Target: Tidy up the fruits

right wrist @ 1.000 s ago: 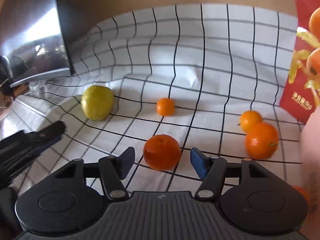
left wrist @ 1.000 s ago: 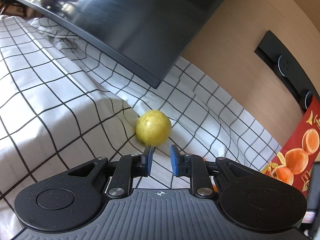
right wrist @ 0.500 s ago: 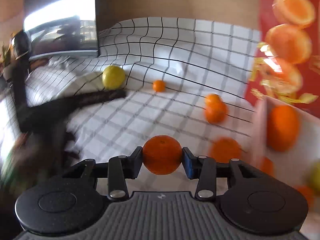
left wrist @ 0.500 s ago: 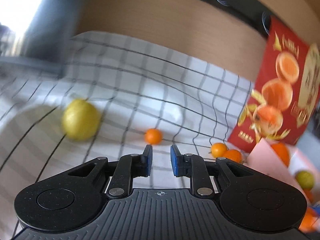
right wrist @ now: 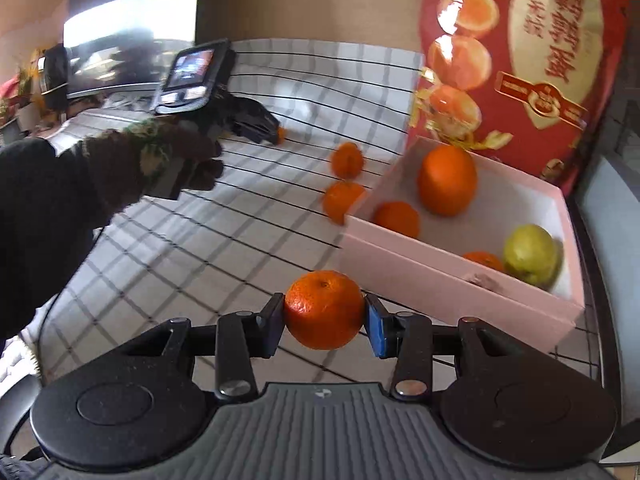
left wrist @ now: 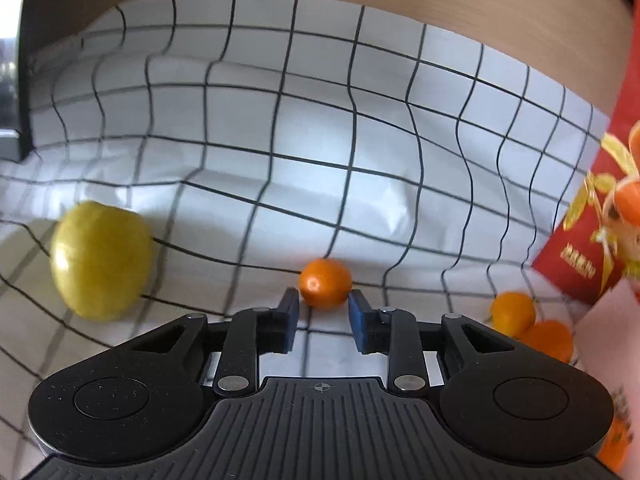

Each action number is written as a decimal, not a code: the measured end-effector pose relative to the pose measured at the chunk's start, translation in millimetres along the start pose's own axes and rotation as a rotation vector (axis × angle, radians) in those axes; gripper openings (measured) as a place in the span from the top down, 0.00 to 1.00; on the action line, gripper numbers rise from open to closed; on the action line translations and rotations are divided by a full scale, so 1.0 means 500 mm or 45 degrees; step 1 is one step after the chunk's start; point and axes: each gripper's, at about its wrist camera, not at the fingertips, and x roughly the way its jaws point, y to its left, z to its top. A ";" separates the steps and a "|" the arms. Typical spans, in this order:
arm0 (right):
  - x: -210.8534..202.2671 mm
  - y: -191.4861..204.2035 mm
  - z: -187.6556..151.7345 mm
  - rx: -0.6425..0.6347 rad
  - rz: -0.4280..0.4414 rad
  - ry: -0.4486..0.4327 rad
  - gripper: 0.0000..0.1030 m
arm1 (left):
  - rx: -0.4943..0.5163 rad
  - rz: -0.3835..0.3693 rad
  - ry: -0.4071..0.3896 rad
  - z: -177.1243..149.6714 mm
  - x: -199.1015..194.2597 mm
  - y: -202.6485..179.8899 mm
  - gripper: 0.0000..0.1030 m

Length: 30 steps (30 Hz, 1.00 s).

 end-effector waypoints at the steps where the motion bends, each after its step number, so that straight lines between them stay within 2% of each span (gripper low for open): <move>1: 0.006 -0.009 -0.003 0.020 -0.010 0.001 0.60 | 0.005 0.015 -0.003 0.003 0.006 -0.005 0.67; 5: 0.032 -0.043 -0.025 0.096 -0.054 0.014 0.60 | 0.028 0.076 -0.011 0.020 0.024 -0.031 0.68; 8: 0.056 -0.067 -0.047 0.151 -0.074 0.047 0.60 | 0.020 0.063 -0.024 0.017 0.022 -0.032 0.68; 11: 0.067 -0.089 -0.064 0.203 -0.041 0.043 0.59 | -0.029 -0.029 -0.015 0.003 -0.001 -0.016 0.69; 14: 0.067 -0.099 -0.067 0.220 -0.022 0.040 0.59 | -0.041 -0.177 -0.045 -0.030 -0.063 -0.006 0.69; 18: 0.073 -0.093 -0.073 0.186 -0.029 0.023 0.56 | 0.037 -0.360 -0.073 -0.102 -0.170 -0.031 0.69; 21: 0.076 -0.078 -0.075 0.146 -0.072 0.005 0.54 | 0.109 -0.444 -0.052 -0.168 -0.246 -0.065 0.68; 22: 0.076 -0.070 -0.078 0.122 -0.089 0.001 0.52 | 0.134 -0.455 -0.041 -0.188 -0.266 -0.078 0.68; 25: 0.075 -0.060 -0.083 0.098 -0.143 -0.011 0.35 | 0.200 -0.475 -0.005 -0.254 -0.319 -0.103 0.68; 30: 0.078 -0.090 -0.079 0.202 -0.110 0.009 0.24 | 0.223 -0.522 0.015 -0.323 -0.358 -0.126 0.68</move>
